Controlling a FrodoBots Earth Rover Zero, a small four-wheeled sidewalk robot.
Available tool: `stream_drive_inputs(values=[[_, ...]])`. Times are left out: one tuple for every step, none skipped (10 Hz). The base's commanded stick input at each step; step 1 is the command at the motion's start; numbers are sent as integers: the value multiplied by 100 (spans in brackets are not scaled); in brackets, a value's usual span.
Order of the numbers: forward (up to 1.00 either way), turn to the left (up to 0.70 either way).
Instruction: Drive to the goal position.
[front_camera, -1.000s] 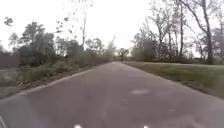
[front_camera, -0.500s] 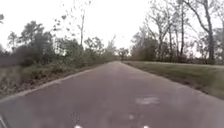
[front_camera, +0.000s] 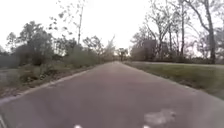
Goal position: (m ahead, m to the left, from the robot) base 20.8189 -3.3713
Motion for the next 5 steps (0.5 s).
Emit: stream_drive_inputs(values=[[100, 0], [100, 0], [100, 0], [100, 0], [100, 0]])
